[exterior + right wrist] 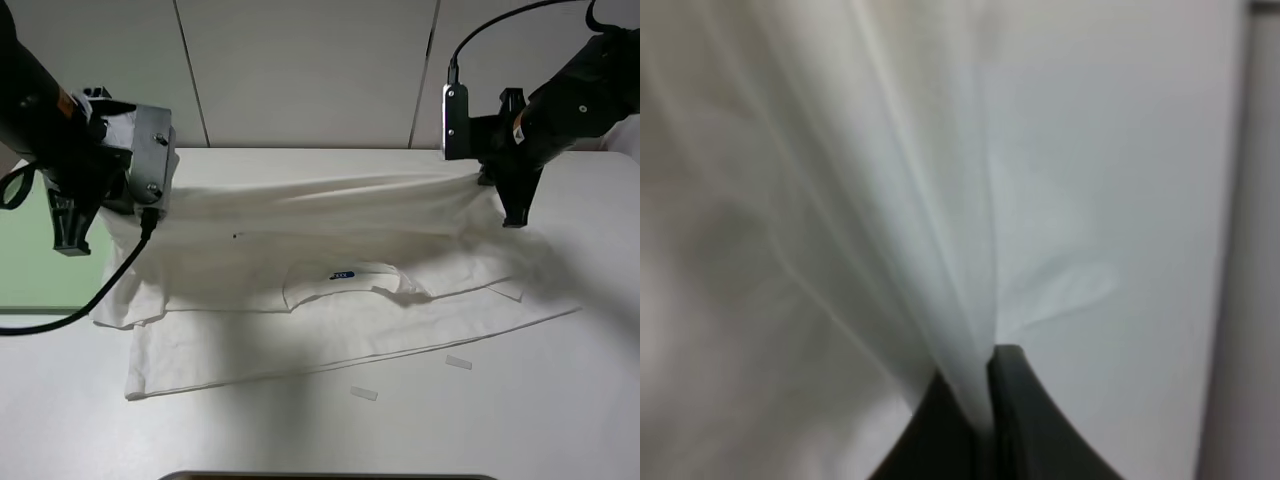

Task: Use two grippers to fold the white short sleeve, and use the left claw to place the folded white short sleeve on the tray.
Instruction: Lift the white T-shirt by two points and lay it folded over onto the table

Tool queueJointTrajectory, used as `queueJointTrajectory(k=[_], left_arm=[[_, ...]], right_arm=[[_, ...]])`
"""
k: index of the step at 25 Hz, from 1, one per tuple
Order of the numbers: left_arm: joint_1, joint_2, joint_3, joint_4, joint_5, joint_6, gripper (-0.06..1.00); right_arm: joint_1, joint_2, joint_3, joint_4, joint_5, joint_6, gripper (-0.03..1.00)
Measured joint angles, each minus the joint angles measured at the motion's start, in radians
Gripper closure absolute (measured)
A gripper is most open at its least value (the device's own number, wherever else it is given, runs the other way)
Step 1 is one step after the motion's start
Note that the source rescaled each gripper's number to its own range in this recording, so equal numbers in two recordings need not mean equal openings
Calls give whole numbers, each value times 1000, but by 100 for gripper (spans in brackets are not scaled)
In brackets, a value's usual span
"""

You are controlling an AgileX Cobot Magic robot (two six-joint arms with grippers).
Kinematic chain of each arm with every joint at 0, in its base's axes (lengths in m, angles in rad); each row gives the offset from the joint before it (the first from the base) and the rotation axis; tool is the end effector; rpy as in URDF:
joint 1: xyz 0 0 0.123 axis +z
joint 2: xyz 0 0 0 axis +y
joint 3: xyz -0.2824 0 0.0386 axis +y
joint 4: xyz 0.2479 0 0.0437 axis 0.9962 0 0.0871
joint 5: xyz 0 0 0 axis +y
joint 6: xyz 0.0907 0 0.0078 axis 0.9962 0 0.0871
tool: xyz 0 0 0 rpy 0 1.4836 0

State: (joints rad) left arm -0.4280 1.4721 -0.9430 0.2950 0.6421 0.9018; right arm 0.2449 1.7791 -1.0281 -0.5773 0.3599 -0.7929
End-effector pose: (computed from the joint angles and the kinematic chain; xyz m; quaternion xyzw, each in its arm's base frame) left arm 0.2705 -0.1060 0.2420 0.6655 0.6981 0.1666 0.2050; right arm 0.3512 0.0697 0.1804 -0.6570 0.6877 -0.2323 0.2037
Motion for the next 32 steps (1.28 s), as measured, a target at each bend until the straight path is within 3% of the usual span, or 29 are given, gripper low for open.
queueJointTrajectory(k=[4, 8, 15, 23, 32], left_arm=[[0, 0, 0, -182, 88, 207, 94], [0, 0, 2, -264, 161, 309, 94], [0, 0, 76, -273, 172, 332, 94], [0, -2, 181, -273, 160, 348, 94], [0, -4, 184, -286, 206, 348, 94]], right_arm=[[0, 0, 23, 3, 100, -24, 97], [0, 0, 25, 61, 191, -25, 97], [0, 0, 25, 190, 308, -25, 97], [0, 0, 25, 346, 510, -25, 97], [0, 0, 25, 397, 548, 21, 97]])
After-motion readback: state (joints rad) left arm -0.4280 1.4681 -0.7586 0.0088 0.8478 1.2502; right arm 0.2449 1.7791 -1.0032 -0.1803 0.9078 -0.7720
